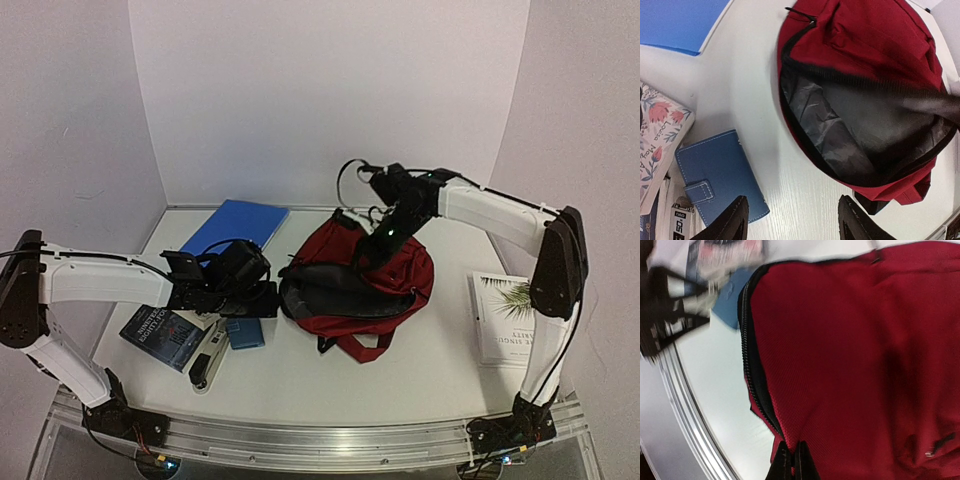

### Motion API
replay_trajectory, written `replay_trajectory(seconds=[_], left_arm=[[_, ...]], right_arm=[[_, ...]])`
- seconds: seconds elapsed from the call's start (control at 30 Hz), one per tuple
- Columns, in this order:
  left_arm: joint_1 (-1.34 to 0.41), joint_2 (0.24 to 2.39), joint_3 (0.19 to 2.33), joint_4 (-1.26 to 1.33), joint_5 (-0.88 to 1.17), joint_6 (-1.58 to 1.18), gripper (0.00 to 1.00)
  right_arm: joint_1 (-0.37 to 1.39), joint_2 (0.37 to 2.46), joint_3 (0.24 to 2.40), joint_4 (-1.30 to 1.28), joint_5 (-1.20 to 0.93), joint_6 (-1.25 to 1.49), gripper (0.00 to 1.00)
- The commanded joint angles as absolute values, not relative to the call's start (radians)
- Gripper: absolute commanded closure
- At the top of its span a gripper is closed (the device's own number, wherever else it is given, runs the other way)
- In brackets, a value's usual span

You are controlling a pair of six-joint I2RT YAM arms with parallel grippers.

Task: Pack the student bag
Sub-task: Adjust the student bag at the center of the board.

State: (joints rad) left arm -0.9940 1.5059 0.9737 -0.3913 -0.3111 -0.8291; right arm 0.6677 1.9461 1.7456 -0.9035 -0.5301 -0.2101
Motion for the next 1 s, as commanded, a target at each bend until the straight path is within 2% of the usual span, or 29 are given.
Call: replay_trajectory(seconds=[0.0,0.1,0.27,0.4,0.6,0.73,0.97], left_arm=[[-1.014,1.504,1.016,-0.226,-0.26,-0.624,0.39],[-1.02,1.565,1.074,-0.168,-0.219,-0.515,0.38],[-1.02,1.759,1.289,-0.197,-0.18,-0.372,0.38],[-1.02,1.926,1.424,-0.277,-0.122,-0.339,0.43],[-1.02,1.98,1.347,-0.317,-0.021,-0.333,0.52],[-1.02,1.966,1.278,-0.362,0.046,-0.326,0.57],[-1.028,1.946,1.209,-0.423,0.066,-0.324,0.61]], right_arm=[[0.519,1.932,1.871,-0.886,-0.692,-0.079,1.0],[0.452,1.96,1.901,-0.877,-0.763,-0.027,1.0],[0.432,1.941,1.87,-0.822,-0.824,0.059,1.0],[0.404,1.933,1.856,-0.782,-0.862,0.134,1.0],[0.305,1.933,1.885,-0.724,-0.88,0.24,1.0],[0.227,1.956,1.862,-0.723,-0.801,0.247,1.0],[0.139,2.046,1.735,-0.726,-0.465,0.112,1.0]])
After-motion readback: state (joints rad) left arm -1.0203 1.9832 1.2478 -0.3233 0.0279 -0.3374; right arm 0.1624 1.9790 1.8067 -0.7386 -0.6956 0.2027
